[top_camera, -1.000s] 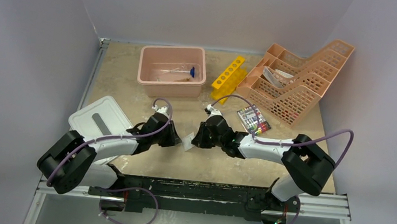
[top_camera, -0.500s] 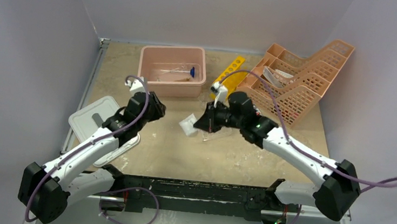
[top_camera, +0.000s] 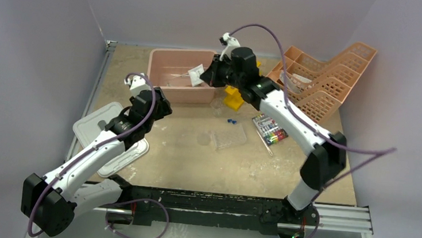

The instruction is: Organize the chemistry lab equipment

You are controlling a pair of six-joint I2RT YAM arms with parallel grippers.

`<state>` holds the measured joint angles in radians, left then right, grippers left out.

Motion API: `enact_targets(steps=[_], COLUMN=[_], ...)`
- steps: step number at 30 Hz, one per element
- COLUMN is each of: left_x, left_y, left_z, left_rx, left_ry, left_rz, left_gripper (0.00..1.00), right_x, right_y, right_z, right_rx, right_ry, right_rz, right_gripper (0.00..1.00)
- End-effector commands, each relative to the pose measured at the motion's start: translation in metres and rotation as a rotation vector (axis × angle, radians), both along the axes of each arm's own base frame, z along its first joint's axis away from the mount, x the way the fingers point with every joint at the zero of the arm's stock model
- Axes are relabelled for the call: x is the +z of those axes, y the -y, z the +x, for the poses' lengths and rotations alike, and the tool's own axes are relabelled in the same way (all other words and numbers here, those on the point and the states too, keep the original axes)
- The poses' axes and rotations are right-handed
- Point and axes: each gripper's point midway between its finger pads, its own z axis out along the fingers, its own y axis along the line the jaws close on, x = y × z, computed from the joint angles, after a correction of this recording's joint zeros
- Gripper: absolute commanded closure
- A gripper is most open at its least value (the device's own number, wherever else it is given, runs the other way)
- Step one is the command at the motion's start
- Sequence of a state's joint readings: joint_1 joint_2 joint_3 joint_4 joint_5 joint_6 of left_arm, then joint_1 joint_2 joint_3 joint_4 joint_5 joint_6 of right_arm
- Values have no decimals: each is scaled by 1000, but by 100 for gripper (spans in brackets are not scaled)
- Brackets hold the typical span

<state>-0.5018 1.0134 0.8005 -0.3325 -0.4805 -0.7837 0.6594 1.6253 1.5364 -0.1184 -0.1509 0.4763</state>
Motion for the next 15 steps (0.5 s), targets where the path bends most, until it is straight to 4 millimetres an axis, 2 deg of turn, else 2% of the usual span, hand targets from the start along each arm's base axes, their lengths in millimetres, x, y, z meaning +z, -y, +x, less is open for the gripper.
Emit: enact_targets(steps=[1,3,6,8,12,15], left_x=[17,12,7,2,-6,-9], left_y=[-17,-25,-23,-21,-18,-13], left_z=[2,-1,-2,-1,2,3], left_rx=[37,54,27,16,-5,-39], left_ry=[29,13,-9,-22,-46,-59], left_rz=[68,97,103,102,116,129], left_gripper=[36,31,25,23,21,23], right_x=[-10,-15,-28,-48,-67,-86], right_y=[-19,-30,-42,-49,-59,-62], right_z=[44,60,79,91,104,105], right_rx=[-34,-28,-17,-12,5,22], right_ry=[7,7,12,-7,-26,-64], right_rz=[-51,-75,-107,-142,-177,-199], right_gripper=[100,100,100,100,100,100])
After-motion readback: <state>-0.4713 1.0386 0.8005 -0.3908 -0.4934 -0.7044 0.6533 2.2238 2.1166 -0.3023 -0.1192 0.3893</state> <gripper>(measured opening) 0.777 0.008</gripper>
